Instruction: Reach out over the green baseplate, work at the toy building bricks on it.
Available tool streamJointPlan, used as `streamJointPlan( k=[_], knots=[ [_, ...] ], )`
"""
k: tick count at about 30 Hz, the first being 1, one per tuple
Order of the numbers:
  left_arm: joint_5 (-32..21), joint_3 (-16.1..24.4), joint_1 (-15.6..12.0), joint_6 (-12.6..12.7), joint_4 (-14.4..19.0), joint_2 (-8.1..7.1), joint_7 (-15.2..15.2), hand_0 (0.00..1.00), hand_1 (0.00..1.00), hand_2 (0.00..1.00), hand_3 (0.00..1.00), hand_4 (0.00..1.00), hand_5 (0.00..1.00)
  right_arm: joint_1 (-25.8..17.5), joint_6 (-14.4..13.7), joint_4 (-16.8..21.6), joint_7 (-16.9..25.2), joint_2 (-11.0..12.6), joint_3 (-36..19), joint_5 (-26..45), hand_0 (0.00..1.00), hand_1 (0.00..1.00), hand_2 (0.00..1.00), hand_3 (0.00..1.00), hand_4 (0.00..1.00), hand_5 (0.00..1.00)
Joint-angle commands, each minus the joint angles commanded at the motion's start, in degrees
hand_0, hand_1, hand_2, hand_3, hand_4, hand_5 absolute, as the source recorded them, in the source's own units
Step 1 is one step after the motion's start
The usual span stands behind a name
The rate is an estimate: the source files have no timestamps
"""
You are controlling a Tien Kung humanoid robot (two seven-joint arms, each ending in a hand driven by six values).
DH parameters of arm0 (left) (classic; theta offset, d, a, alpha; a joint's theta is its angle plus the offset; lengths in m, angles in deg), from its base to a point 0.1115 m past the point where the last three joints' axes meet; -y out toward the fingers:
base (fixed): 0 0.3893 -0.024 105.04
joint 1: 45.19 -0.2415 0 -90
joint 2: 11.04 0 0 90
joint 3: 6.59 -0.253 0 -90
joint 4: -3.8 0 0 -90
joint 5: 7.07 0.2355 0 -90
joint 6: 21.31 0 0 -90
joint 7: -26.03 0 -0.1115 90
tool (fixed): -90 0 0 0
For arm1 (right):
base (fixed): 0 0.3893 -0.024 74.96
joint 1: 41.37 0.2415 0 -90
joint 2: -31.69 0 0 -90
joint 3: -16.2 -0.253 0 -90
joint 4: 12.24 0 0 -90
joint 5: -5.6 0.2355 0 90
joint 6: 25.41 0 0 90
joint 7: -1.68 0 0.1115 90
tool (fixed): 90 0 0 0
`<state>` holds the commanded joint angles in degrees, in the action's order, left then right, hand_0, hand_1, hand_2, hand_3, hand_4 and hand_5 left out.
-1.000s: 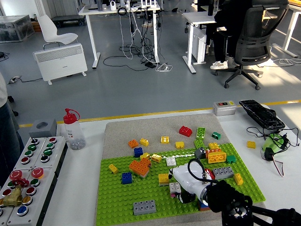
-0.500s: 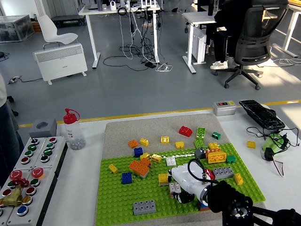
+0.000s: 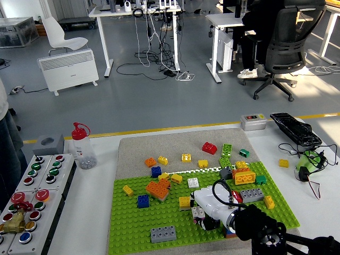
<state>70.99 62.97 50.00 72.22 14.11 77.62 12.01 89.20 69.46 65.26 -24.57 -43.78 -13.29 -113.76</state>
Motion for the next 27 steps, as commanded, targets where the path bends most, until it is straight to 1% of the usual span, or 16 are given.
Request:
streamJointPlan(
  k=[2,3,8,9,15,22,26,27],
  knots=[
    [0.0,0.0,0.0,0.0,0.0,0.01,0.0,0.684,0.697,0.685,0.619,0.354,0.998,0.0,-0.2,0.0,0.2,0.0,0.0,0.0,0.131,0.317,0.569,0.558,0.650,0.142],
    [0.0,0.0,0.0,0.0,0.0,0.01,0.0,0.684,0.696,0.685,0.618,0.354,0.998,0.0,-0.3,0.0,0.3,0.0,0.1,0.0,0.124,0.308,0.553,0.542,0.632,0.135],
    [0.0,-0.1,0.1,0.0,0.0,-0.01,0.0,0.684,0.696,0.685,0.618,0.354,0.998,0.0,-1.1,0.3,1.0,0.1,-0.1,0.0,0.124,0.308,0.553,0.542,0.632,0.135],
    [0.0,-0.1,0.1,0.0,0.0,-0.01,0.0,0.684,0.697,0.684,0.619,0.354,0.998,0.0,-1.3,0.4,1.1,0.2,-0.2,0.0,0.116,0.308,0.545,0.530,0.595,0.111],
    [0.0,-0.1,0.1,0.0,0.0,-0.03,0.0,0.684,0.697,0.684,0.619,0.354,0.998,-0.1,-2.4,1.5,1.6,0.6,-0.8,-0.3,0.115,0.308,0.545,0.530,0.590,0.109],
    [0.2,-0.1,0.0,0.0,0.0,-0.05,0.0,0.684,0.697,0.684,0.618,0.354,0.998,-0.6,-2.2,4.5,0.9,1.9,-2.0,-0.4,0.118,0.310,0.548,0.532,0.582,0.108],
    [0.2,0.0,0.0,0.0,0.0,-0.06,0.0,0.684,0.697,0.684,0.618,0.354,0.998,-1.4,-1.4,7.7,-0.2,3.6,-3.4,-0.5,0.118,0.310,0.548,0.532,0.582,0.108],
    [0.2,0.0,0.0,0.0,0.0,-0.07,0.0,0.684,0.697,0.684,0.618,0.353,0.998,-1.6,-1.3,8.3,-0.5,4.0,-3.6,-0.5,0.123,0.310,0.551,0.532,0.568,0.109]
  ],
)
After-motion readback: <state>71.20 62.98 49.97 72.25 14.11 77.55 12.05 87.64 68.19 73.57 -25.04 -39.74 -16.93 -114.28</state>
